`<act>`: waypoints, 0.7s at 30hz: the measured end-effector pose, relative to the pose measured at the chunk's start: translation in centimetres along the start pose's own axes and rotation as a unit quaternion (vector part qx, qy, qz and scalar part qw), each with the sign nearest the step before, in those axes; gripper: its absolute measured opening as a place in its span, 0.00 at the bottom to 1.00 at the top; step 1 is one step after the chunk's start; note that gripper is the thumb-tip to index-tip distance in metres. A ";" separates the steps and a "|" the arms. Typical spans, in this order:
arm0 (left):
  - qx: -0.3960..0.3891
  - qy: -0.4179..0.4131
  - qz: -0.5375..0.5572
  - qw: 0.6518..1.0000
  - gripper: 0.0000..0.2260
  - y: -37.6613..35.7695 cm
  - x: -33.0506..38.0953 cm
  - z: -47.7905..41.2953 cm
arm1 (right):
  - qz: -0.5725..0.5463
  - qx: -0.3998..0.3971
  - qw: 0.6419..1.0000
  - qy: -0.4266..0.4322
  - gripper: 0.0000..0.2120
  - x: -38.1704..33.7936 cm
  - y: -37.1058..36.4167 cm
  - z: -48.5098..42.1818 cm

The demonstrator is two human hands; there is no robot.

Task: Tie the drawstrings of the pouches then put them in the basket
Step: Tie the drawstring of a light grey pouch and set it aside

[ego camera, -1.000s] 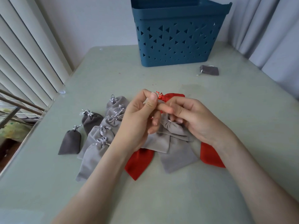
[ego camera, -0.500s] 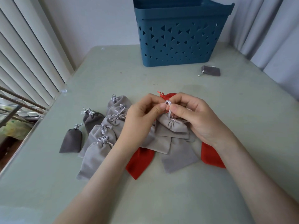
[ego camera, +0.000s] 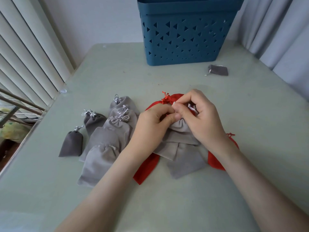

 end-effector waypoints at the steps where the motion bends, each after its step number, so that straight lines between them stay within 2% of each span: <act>1: 0.001 0.003 -0.003 1.000 0.11 -0.1 -0.1 0.0 | -0.003 -0.006 1.000 -0.006 0.06 0.1 0.0 0.0; 4: 0.020 0.021 0.064 0.998 0.07 0.3 -0.3 0.1 | -0.061 -0.016 0.996 -0.054 0.04 0.2 0.5 -0.1; 6: 0.032 0.035 0.146 0.988 0.06 0.6 -0.3 0.1 | -0.057 -0.068 0.993 -0.084 0.05 0.5 1.0 -0.3; 8: 0.030 0.036 0.234 0.971 0.07 0.6 -0.2 0.0 | -0.038 -0.152 0.982 -0.107 0.02 0.8 1.1 -0.3; 9: 0.023 0.034 0.280 0.959 0.06 0.4 -0.1 0.0 | -0.028 -0.179 0.977 -0.109 0.06 0.9 1.0 -0.2; 11: 0.001 0.030 0.362 0.932 0.07 0.1 0.1 0.0 | -0.032 -0.192 0.974 -0.119 0.10 0.8 1.0 -0.1; 13: -0.024 0.038 0.408 0.912 0.09 -0.1 0.2 0.0 | -0.044 -0.193 0.971 -0.135 0.09 0.8 1.3 -0.2; 17: -0.040 0.045 0.433 0.899 0.10 0.1 0.5 0.0 | -0.047 -0.194 0.965 -0.169 0.13 1.2 2.3 -0.1; 21: -0.049 0.057 0.314 0.947 0.15 0.4 0.2 0.1 | -0.076 -0.202 0.959 -0.185 0.13 1.9 3.0 0.3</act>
Point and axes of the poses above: each hand's wrist, its own z-axis away from the middle knuckle, its own y-axis out of the back of the hand, x = y × z, the point moved 3 cm from there along -z, towards the middle knuckle, and after that the axes turned 12 degrees about -x, right-handed, at the moved point
